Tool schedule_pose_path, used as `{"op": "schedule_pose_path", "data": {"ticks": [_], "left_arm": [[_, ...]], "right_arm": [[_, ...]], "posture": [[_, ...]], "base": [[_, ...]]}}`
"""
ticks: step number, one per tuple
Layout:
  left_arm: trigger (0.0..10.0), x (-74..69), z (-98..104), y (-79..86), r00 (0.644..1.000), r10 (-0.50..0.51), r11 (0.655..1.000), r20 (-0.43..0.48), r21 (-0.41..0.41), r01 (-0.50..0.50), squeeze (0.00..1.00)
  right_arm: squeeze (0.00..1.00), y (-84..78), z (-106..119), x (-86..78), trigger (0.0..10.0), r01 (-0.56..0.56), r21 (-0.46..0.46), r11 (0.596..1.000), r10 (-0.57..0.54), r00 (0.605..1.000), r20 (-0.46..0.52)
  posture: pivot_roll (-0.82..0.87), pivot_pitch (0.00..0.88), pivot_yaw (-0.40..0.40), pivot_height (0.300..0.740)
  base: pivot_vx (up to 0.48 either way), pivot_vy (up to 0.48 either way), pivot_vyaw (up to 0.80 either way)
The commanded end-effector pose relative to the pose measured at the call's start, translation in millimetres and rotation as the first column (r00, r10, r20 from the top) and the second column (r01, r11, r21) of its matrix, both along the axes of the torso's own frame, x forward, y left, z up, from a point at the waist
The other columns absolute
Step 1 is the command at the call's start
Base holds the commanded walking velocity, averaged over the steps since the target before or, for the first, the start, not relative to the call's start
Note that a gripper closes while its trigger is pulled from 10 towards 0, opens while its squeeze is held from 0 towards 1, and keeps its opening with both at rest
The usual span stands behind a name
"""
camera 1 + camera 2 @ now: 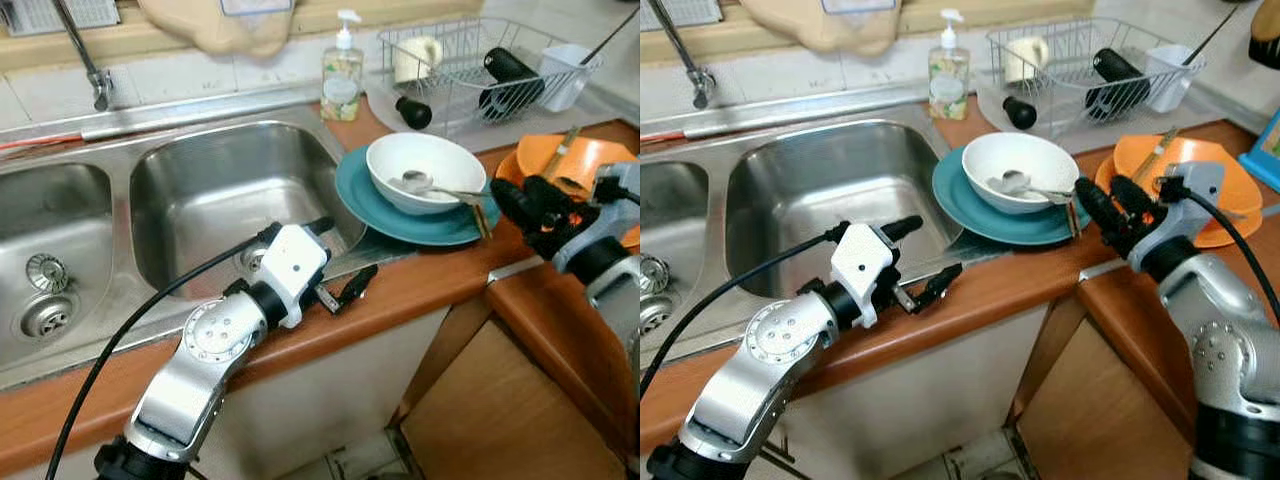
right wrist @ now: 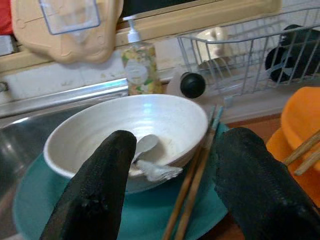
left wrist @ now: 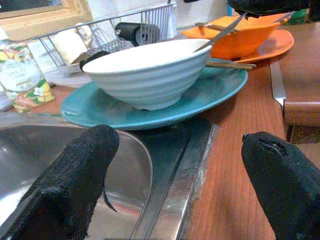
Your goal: Kitchen organization
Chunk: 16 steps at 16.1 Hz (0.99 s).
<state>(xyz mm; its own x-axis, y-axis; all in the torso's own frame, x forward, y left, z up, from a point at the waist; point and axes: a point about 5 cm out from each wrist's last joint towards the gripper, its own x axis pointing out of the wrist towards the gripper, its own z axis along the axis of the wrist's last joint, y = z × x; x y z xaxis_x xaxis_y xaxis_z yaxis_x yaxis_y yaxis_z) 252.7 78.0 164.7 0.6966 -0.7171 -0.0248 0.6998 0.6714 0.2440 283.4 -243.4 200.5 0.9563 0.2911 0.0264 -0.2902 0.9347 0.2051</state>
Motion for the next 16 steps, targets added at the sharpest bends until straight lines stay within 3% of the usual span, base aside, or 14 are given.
{"op": "schedule_pose_path", "data": {"ticks": [1,3,4,5,7,16], "left_arm": [[10.0,-2.4,5.9,-2.6,0.999,-0.04,0.999,0.033,-0.005,0.04,0.0],[10.0,-2.6,5.7,-2.7,0.999,-0.039,0.999,0.034,-0.006,0.04,0.0],[10.0,-2.8,5.5,-2.9,0.999,-0.04,0.999,0.033,-0.006,0.04,0.0],[10.0,-2.7,5.4,-3.0,0.999,-0.042,0.999,0.033,-0.006,0.042,0.0],[10.0,-2.4,5.8,-3.4,0.998,-0.044,0.999,0.033,-0.007,0.044,0.0],[10.0,-1.9,7.8,-3.1,0.998,-0.057,0.998,0.024,-0.021,0.057,0.0]], "right_arm": [[0.0,-0.4,1.1,3.1,10.0,0.01,0.017,1.0,-0.01,1.0,0.013],[0.0,-0.1,-1.1,5.4,10.0,-0.008,0.029,1.0,0.007,1.0,0.015],[0.0,2.0,-3.3,6.5,9.3,-0.031,0.03,0.999,0.031,0.999,0.011],[0.0,3.9,-5.1,7.4,6.9,-0.049,0.031,0.998,0.049,0.999,0.007],[0.0,7.0,-10.6,9.9,0.0,-0.075,0.028,0.997,0.076,0.997,-0.007],[0.0,9.9,-14.3,16.2,0.0,-0.133,0.068,0.989,0.133,0.991,0.017]], "posture": [[-0.16,0.0,0.017,0.74],[-0.16,0.0,0.015,0.74],[-0.16,0.0,0.014,0.74],[-0.16,0.0,0.014,0.74],[-0.16,0.0,0.014,0.74],[-0.15,0.0,0.022,0.74]], "base": [[0.0,0.0,0.0],[0.0,0.0,0.0],[0.0,0.0,0.0],[0.0,0.0,0.0],[0.0,0.0,0.0],[0.0,0.0,0.0]]}}
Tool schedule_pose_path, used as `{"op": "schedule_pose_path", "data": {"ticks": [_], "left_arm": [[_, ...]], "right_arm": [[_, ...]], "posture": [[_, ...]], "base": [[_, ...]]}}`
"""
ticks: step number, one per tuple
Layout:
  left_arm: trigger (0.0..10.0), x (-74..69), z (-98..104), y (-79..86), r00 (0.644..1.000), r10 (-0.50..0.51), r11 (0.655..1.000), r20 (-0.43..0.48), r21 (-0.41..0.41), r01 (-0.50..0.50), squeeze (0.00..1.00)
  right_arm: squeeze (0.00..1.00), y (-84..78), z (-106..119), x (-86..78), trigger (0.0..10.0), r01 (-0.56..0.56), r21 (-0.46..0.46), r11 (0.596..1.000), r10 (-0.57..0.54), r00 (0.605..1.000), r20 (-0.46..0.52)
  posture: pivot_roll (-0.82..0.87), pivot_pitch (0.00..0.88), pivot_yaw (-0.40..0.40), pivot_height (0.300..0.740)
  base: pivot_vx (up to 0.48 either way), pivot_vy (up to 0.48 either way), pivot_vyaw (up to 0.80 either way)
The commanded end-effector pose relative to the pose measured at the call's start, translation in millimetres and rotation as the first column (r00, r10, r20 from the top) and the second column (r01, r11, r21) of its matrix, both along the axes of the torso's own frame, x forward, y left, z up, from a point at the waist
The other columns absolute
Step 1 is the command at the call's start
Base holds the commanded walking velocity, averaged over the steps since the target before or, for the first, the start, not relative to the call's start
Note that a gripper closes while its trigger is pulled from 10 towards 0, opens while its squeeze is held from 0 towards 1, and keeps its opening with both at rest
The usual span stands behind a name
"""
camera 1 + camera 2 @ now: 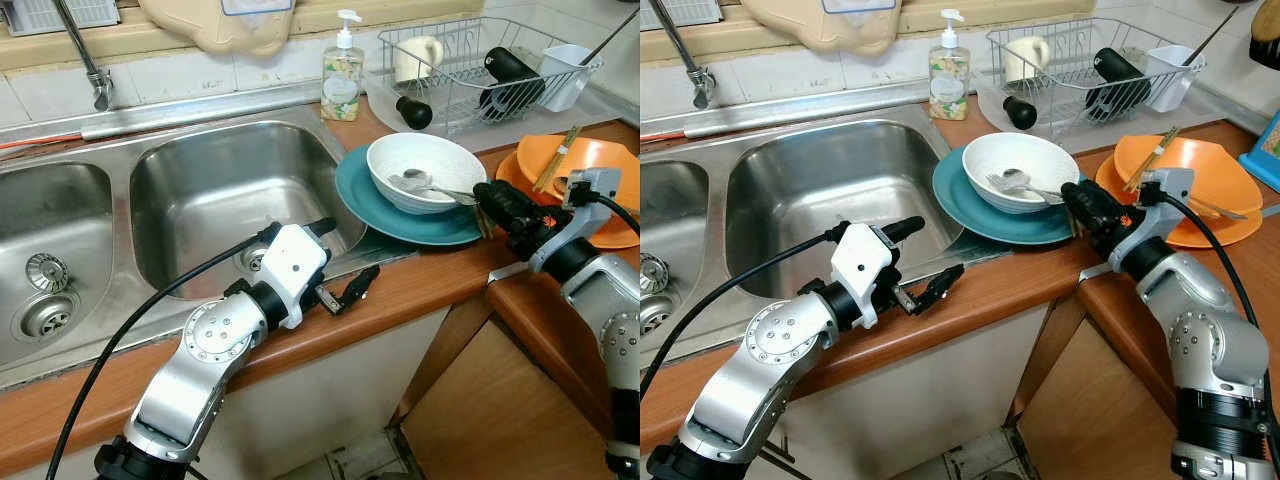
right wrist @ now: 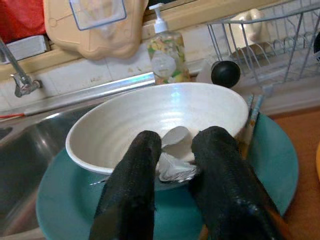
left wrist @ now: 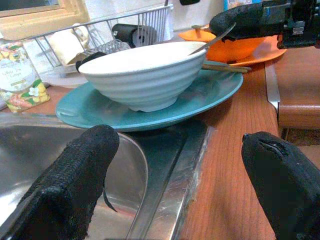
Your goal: Kitchen organization
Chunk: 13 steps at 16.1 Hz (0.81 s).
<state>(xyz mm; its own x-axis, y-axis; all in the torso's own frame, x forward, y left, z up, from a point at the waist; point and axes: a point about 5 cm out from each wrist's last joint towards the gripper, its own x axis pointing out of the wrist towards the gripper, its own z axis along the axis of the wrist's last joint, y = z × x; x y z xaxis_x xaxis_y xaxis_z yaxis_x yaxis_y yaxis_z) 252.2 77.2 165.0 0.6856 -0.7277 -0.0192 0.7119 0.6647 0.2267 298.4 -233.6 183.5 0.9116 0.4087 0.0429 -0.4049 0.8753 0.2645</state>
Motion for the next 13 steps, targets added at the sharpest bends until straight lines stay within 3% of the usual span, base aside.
{"op": "schedule_pose_path", "data": {"ticks": [1,6,10,13], "left_arm": [[10.0,-1.3,7.5,-2.4,0.999,-0.043,0.999,0.032,-0.005,0.043,0.0],[10.0,-1.5,7.3,-3.0,0.998,-0.048,0.999,0.032,-0.004,0.048,0.0],[10.0,-0.4,8.4,-2.9,0.998,-0.046,0.999,0.038,0.001,0.046,0.0],[10.0,1.8,10.2,-2.1,0.998,-0.042,0.999,0.054,0.018,0.041,0.0]], "right_arm": [[0.0,-0.3,2.9,1.1,0.0,-0.005,0.008,1.0,0.005,1.0,0.019],[0.0,-1.5,4.0,1.3,0.0,-0.005,0.003,1.0,0.005,1.0,0.029],[0.0,-9.2,19.5,1.2,0.0,0.055,-0.009,0.998,-0.054,0.995,0.08],[0.0,-10.6,29.8,-2.2,0.0,0.06,-0.121,0.991,-0.048,0.994,0.102]], "posture": [[-0.15,0.0,0.022,0.74],[-0.16,0.0,0.025,0.74],[-0.16,0.0,0.027,0.74],[-0.16,0.0,0.033,0.74]], "base": [[0.0,0.0,0.0],[0.0,0.0,0.0],[0.0,0.0,0.0],[0.0,0.0,0.0]]}}
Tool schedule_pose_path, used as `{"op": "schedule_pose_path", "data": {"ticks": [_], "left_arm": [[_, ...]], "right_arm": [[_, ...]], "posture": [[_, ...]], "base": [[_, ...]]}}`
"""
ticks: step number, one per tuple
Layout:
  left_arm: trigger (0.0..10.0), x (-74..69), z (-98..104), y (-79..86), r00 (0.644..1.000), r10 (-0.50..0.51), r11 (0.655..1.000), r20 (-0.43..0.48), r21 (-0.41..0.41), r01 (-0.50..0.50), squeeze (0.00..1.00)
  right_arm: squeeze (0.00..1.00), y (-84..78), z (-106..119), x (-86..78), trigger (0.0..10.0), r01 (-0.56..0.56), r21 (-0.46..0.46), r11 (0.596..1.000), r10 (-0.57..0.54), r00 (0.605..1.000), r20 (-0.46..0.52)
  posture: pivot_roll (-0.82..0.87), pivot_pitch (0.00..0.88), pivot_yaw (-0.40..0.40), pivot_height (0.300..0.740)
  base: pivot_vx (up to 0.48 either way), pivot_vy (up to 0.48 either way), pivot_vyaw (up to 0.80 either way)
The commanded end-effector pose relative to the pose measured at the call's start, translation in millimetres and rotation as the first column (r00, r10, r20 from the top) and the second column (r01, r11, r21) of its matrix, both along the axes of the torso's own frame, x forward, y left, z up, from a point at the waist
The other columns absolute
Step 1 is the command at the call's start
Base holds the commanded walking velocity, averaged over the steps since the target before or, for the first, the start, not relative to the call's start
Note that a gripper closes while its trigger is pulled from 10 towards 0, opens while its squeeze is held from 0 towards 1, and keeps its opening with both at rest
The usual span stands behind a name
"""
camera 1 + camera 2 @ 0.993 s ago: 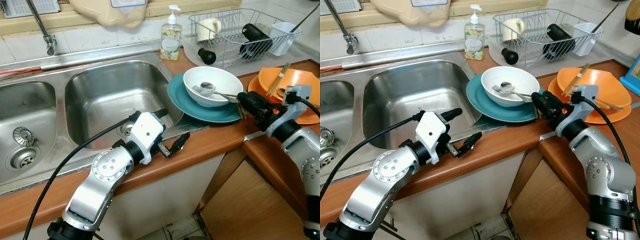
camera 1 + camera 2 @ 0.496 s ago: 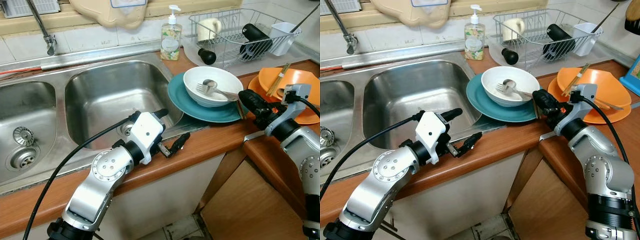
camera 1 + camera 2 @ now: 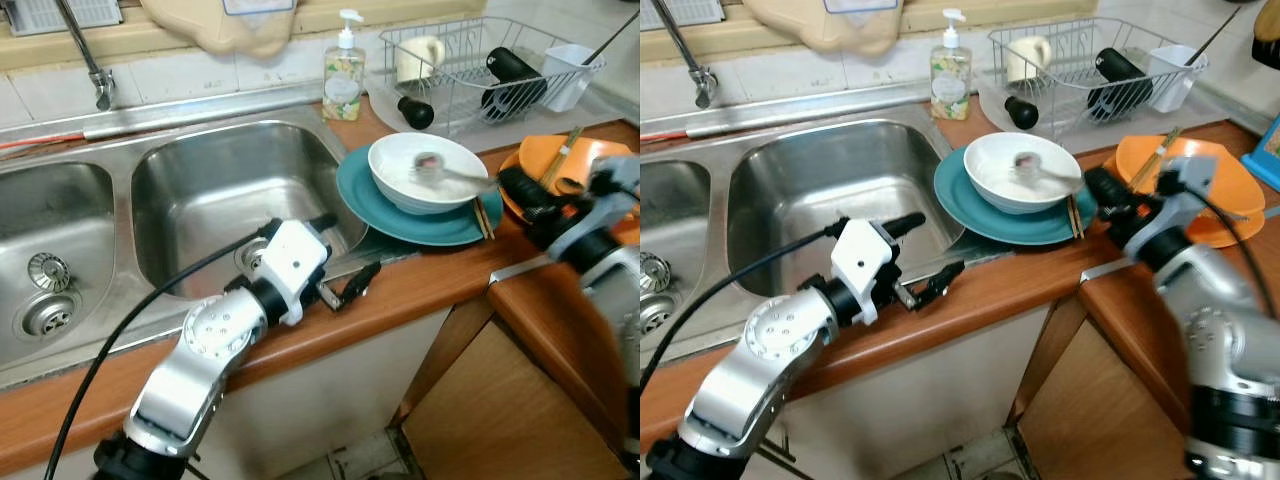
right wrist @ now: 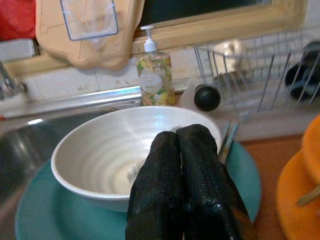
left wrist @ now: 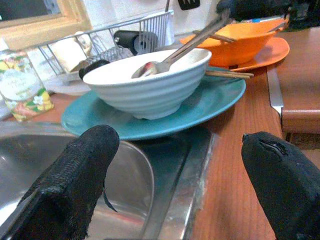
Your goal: Kitchen organization
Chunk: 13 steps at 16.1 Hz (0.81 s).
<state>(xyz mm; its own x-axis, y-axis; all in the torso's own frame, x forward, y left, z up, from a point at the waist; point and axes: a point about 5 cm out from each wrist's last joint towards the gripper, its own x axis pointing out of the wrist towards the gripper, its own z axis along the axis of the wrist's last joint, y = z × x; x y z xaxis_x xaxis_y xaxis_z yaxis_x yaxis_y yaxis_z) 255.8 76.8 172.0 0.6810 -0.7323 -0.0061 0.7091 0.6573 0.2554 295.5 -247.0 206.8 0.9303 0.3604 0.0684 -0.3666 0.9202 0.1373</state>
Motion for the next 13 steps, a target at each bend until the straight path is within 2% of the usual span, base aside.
{"op": "schedule_pose_path", "data": {"ticks": [1,4,5,8,10,12,13], "left_arm": [[10.0,-1.0,4.1,-1.7,0.999,-0.033,0.999,0.032,0.013,0.033,0.0],[10.0,4.0,8.0,-1.7,0.997,-0.022,0.998,0.077,0.062,0.017,0.0],[10.0,5.0,8.6,-1.8,0.996,-0.02,0.997,0.092,0.078,0.013,0.0],[10.0,9.2,19.6,-0.2,0.991,0.016,1.0,0.13,0.023,-0.019,0.0],[10.0,11.2,24.0,1.6,0.982,0.021,0.999,0.185,0.045,-0.03,0.0],[10.0,10.8,21.1,1.0,0.982,0.007,0.997,0.19,0.072,-0.021,0.0],[10.0,10.5,21.5,0.0,0.975,0.002,0.995,0.22,0.094,-0.024,0.0]], "right_arm": [[0.0,3.1,8.2,0.1,0.0,-0.002,-0.04,0.999,0.003,1.0,0.028],[0.0,5.3,17.8,-0.7,0.0,0.017,-0.077,0.997,-0.012,0.998,0.066],[0.0,7.0,21.1,-1.3,0.0,0.012,-0.059,0.998,-0.008,0.997,0.081],[0.0,10.0,31.7,-2.4,0.0,-0.007,0.033,0.999,0.003,0.991,0.134],[0.0,15.5,35.8,-3.8,0.0,-0.045,0.027,0.999,0.04,0.988,0.148],[0.0,18.7,33.6,-4.8,0.0,-0.064,0.015,0.998,0.061,0.989,0.133],[0.0,21.0,34.9,-5.9,0.0,-0.071,0.035,0.997,0.066,0.988,0.137]], "posture": [[-0.16,0.0,0.035,0.74],[-0.17,0.0,0.041,0.74],[-0.17,0.0,0.041,0.74],[-0.17,0.0,0.039,0.74],[-0.16,0.0,0.037,0.74],[-0.16,0.0,0.034,0.74],[-0.16,0.0,0.03,0.74]], "base": [[0.0,0.0,0.0],[0.0,0.0,0.0],[0.0,0.0,0.0],[0.0,0.0,0.0],[0.0,0.0,0.0],[0.0,0.0,0.0],[0.0,0.0,0.0]]}}
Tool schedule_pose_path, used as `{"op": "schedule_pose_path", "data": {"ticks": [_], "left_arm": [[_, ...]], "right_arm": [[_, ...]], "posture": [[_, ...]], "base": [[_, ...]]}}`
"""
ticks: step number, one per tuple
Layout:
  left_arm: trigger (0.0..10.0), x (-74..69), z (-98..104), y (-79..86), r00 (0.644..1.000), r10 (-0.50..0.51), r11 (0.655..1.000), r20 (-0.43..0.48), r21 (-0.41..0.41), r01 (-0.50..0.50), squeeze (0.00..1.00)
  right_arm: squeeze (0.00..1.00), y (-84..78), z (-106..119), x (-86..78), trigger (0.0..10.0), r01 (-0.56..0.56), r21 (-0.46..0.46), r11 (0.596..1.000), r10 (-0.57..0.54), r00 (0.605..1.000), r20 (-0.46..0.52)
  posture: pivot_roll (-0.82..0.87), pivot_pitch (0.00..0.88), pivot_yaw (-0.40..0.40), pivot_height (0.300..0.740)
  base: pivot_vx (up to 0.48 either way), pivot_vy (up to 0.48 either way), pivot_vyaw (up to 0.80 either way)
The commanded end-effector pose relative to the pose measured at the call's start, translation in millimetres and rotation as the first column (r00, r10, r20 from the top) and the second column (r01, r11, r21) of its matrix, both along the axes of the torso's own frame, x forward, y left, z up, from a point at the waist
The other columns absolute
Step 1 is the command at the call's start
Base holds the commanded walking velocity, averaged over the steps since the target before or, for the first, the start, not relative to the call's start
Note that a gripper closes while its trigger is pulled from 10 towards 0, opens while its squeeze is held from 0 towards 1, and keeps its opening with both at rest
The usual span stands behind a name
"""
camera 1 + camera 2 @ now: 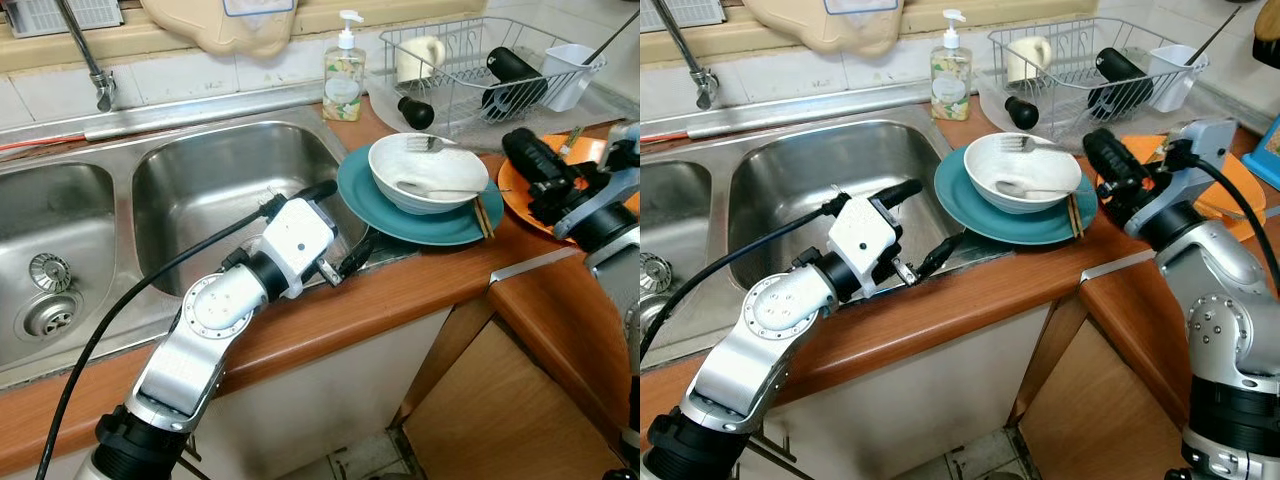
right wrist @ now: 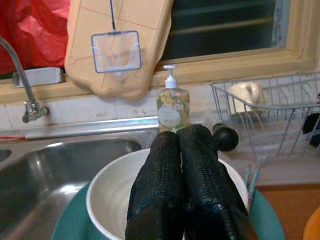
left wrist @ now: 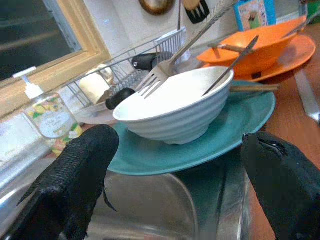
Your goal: Kitchen organization
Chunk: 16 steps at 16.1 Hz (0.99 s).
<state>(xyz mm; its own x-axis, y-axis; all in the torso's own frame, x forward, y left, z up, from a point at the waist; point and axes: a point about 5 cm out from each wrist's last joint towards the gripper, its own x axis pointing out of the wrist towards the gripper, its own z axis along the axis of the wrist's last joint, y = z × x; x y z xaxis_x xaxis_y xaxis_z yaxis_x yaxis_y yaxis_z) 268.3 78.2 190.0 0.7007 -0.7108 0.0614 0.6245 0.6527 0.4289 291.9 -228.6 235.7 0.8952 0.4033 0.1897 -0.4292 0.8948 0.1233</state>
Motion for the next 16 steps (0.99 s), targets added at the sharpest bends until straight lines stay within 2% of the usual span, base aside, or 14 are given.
{"op": "schedule_pose_path", "data": {"ticks": [1,2,4,5,6,7,8,9,10,16], "left_arm": [[10.0,-1.0,6.0,-1.9,0.998,-0.017,1.0,0.067,0.027,0.015,0.0],[10.0,0.3,8.2,-1.9,0.996,-0.009,0.999,0.089,0.038,0.005,0.0],[10.0,7.4,21.2,-4.8,0.976,-0.007,0.992,0.218,0.125,-0.02,0.0],[10.0,8.6,24.2,-5.7,0.972,-0.012,0.992,0.235,0.126,-0.019,0.0],[10.0,12.5,32.7,-7.7,0.948,-0.016,0.988,0.317,0.15,-0.033,0.0],[10.0,16.2,36.2,-9.5,0.934,-0.021,0.985,0.356,0.169,-0.042,0.0],[8.8,20.4,33.7,-10.4,0.935,-0.032,0.978,0.354,0.204,-0.044,0.0],[3.2,25.5,27.6,-10.5,0.937,-0.047,0.968,0.347,0.248,-0.044,0.0],[0.0,25.9,26.9,-10.8,0.939,-0.053,0.968,0.339,0.249,-0.035,0.0],[0.0,35.3,23.2,-6.2,0.935,-0.074,0.951,0.347,0.307,-0.039,0.0]], "right_arm": [[0.0,4.6,7.9,-3.2,0.0,-0.024,0.02,1.0,0.023,0.999,0.023],[0.0,5.8,8.9,-3.7,0.0,-0.028,0.027,0.999,0.027,0.999,0.025],[0.0,17.3,12.2,-5.0,0.0,-0.042,0.033,0.999,0.041,0.999,0.015],[0.0,20.6,12.5,-5.2,0.0,-0.047,0.032,0.998,0.047,0.999,0.01],[0.0,33.1,12.7,-6.1,0.0,-0.073,0.021,0.997,0.073,0.997,0.001],[0.0,43.5,12.9,-7.6,0.0,-0.101,0.024,0.995,0.101,0.995,-0.002],[0.0,52.5,12.4,-9.1,0.0,-0.128,0.023,0.991,0.128,0.992,-0.008],[0.0,66.8,10.0,-10.5,0.0,-0.167,0.028,0.985,0.168,0.986,-0.022],[0.0,69.4,9.2,-11.1,0.0,-0.176,0.026,0.984,0.176,0.984,-0.025],[0.0,92.4,1.8,-14.5,0.0,-0.228,0.031,0.973,0.229,0.972,-0.049]], "posture": [[-0.16,0.0,0.026,0.74],[-0.16,0.0,0.026,0.74],[-0.15,0.0,0.021,0.74],[-0.15,0.0,0.021,0.74],[-0.15,0.0,0.022,0.74],[-0.15,0.0,0.02,0.74],[-0.15,0.0,0.019,0.74],[-0.15,0.0,0.02,0.74],[-0.15,0.0,0.02,0.74],[-0.14,0.0,0.022,0.74]], "base": [[0.0,0.0,0.0],[0.0,0.0,0.0],[0.0,0.0,0.0],[0.0,0.0,0.0],[0.0,0.0,0.0],[0.0,0.0,0.0],[0.0,0.0,0.0],[0.0,0.0,0.0],[0.0,0.0,0.0],[0.0,0.0,0.0]]}}
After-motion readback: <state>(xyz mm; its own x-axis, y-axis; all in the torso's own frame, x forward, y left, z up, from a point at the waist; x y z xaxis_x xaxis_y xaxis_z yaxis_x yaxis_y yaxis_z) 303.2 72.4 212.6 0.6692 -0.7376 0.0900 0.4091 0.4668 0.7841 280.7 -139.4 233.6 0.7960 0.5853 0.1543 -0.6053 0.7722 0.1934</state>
